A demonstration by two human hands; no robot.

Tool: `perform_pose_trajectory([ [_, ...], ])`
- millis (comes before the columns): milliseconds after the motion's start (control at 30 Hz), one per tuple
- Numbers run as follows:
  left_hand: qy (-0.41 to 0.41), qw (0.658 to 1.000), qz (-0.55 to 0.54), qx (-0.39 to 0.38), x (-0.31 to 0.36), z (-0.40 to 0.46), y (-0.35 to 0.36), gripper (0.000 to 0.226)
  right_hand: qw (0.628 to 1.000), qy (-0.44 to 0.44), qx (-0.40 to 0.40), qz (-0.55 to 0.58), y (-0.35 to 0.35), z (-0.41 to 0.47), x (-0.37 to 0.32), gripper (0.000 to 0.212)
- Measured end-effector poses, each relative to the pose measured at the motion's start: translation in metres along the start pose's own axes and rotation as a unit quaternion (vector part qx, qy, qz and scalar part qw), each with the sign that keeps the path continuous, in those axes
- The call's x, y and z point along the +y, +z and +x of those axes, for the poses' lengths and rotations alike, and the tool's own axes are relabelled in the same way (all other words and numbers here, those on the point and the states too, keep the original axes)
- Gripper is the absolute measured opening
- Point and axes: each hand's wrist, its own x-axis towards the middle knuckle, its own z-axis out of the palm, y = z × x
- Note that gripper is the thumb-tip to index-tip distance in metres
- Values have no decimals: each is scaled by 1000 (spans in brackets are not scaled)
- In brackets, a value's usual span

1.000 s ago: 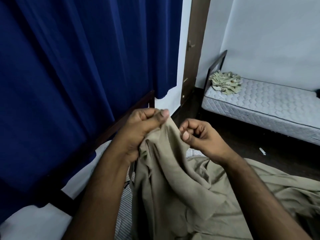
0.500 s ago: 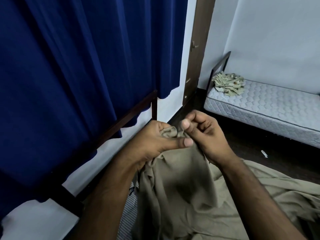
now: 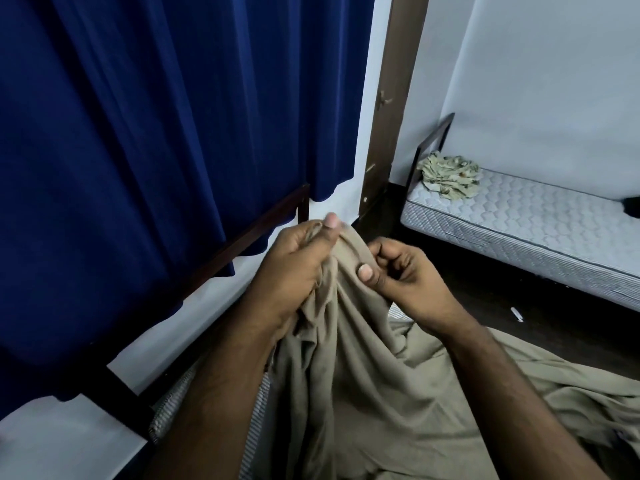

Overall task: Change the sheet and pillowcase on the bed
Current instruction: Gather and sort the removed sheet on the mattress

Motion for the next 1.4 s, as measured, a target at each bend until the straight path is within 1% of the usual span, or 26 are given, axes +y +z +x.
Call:
perform_pose_trajectory([
  [33,-2,999,-32,19,1,1,0,42,1000,11,-15,3,0,-2,4,12],
  [100,0,996,-76,37,3,2,1,39,999,36,-32,-9,-1,-5,13,21],
  [200,-5,985,-163,57,5,2,0,33,997,56,-29,-49,-4,-8,24,50],
  [233,-21,980,-190,62,6,2,-1,31,997,56,-23,-52,-4,-9,25,54],
  [300,-47,974,-219,40,5,2,-2,32,998,40,12,-53,-2,-6,23,49],
  [333,-51,977,-208,4,3,3,-2,34,997,29,40,-53,-1,-3,20,42],
  [367,-55,984,-166,-32,0,2,1,35,996,17,69,-48,0,0,17,35],
  [400,-56,992,-101,-57,-5,1,4,34,994,4,97,-39,0,4,11,28],
  [467,-55,994,8,-91,-16,-1,12,43,990,-24,139,-17,3,11,-2,16],
  [500,-54,992,36,-107,-21,-1,16,42,989,-39,142,-7,5,12,-11,13],
  [567,-28,987,67,-140,-27,-2,21,24,992,-66,106,9,12,13,-26,11],
  [600,-12,987,78,-140,-27,-2,21,21,994,-72,80,14,15,12,-33,13],
  [700,25,992,82,-90,-21,-2,16,39,996,-73,47,8,16,12,-40,24],
  [800,42,997,39,-46,-10,-5,15,45,996,-84,28,-21,9,11,-27,16],
  [833,42,998,5,-35,-7,-6,15,44,996,-81,11,-29,7,9,-19,19],
  [867,43,998,-31,-25,-3,-6,15,42,997,-64,-6,-39,6,6,-10,29],
  [933,39,996,-83,-1,1,-6,13,41,998,-11,-25,-63,0,2,11,55],
  [1000,23,993,-114,9,3,-6,10,46,996,40,-29,-78,-8,-2,33,78],
  [1033,11,992,-128,9,4,-6,10,45,994,51,-32,-88,-12,-4,41,83],
  [1133,-6,990,-138,11,0,-5,15,42,993,55,-27,-100,-17,-8,51,78],
  [1200,10,995,-91,32,-6,-4,16,52,995,51,15,-83,-13,-6,46,79],
  [1233,29,998,-47,38,-10,-2,14,56,995,43,40,-76,-8,-3,38,78],
  [1267,54,998,12,35,-14,0,12,58,995,31,62,-73,-5,0,28,72],
  [1333,80,985,155,11,-20,1,8,59,993,-3,97,-69,0,5,4,50],
  [1367,75,973,220,-10,-22,0,9,61,992,-25,96,-76,3,8,-9,44],
  [1400,63,962,263,-37,-23,-1,11,66,993,-43,74,-84,7,10,-22,37],
])
